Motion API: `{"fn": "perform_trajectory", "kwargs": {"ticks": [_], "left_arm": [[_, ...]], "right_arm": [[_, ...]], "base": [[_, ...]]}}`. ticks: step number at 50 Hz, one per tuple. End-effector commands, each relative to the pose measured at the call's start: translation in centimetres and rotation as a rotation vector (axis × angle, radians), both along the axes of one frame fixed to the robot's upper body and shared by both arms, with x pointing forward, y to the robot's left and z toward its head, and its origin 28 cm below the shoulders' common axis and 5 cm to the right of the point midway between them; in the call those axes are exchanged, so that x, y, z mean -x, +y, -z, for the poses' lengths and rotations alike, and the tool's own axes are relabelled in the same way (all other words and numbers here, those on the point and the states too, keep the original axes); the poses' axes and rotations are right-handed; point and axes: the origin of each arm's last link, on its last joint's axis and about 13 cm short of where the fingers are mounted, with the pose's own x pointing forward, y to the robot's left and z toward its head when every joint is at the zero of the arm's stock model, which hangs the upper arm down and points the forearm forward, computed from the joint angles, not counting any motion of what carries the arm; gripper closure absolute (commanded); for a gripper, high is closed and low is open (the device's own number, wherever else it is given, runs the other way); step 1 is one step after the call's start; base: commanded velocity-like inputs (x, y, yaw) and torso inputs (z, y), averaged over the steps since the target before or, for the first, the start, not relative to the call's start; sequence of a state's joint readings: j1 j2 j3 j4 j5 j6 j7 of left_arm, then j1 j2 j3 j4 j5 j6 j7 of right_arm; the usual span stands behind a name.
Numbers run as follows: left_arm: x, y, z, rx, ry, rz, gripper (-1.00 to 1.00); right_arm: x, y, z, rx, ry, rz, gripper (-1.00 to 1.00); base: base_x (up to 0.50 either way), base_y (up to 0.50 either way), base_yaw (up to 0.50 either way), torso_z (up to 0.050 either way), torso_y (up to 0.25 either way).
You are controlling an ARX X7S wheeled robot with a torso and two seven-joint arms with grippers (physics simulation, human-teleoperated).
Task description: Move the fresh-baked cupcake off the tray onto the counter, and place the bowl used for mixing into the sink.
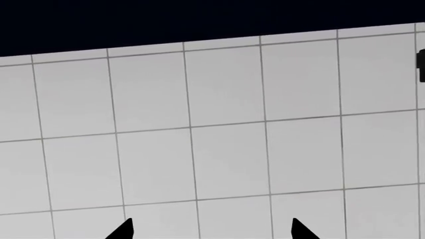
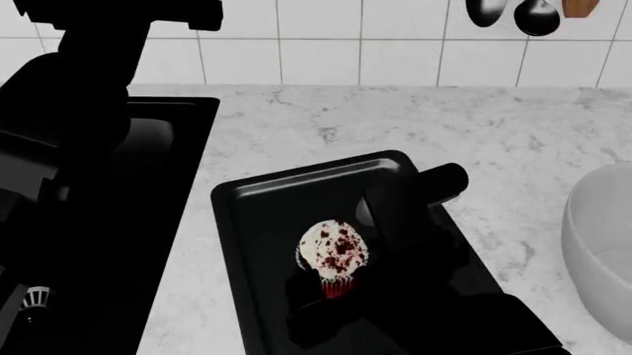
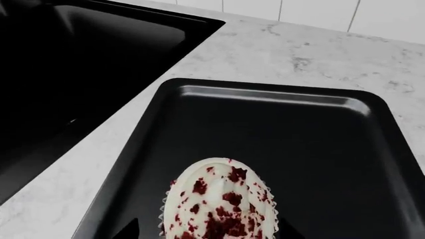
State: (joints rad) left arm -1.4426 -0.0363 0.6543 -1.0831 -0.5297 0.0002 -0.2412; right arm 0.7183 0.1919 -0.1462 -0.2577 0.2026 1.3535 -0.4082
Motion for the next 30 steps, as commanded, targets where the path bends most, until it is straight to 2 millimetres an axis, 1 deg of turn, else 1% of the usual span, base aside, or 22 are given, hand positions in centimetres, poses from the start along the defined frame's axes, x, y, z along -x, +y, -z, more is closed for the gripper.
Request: {"fn": "perform_trajectory", "kwargs": {"ticks": [1, 10, 25, 30], "left_arm": [[0.09, 0.14, 0.08, 0.008, -0.001, -0.005, -1.00], [0.06, 0.15, 0.12, 0.006, -0.001, -0.005, -1.00], [0.05, 0.17, 0.12, 0.010, -0.002, -0.003, -1.00], [0.07, 0.17, 0.10, 0.010, -0.004, -0.003, -1.00]], "right_arm": [[-0.30, 0.10, 0.13, -0.006, -0.004, 0.000, -1.00], [-0.45, -0.39, 0.28, 0.003, -0.011, 0.032, -1.00], [-0.78, 0.03, 0.18, 0.005, -0.007, 0.001, -1.00], [-0.58, 0.01, 0.85, 0.004, 0.008, 0.000, -1.00]], "base": [[0.00, 0.00, 0.00, 0.000, 0.000], [0.00, 0.00, 0.00, 0.000, 0.000], [0.00, 0.00, 0.00, 0.000, 0.000], [0.00, 0.00, 0.00, 0.000, 0.000]]}}
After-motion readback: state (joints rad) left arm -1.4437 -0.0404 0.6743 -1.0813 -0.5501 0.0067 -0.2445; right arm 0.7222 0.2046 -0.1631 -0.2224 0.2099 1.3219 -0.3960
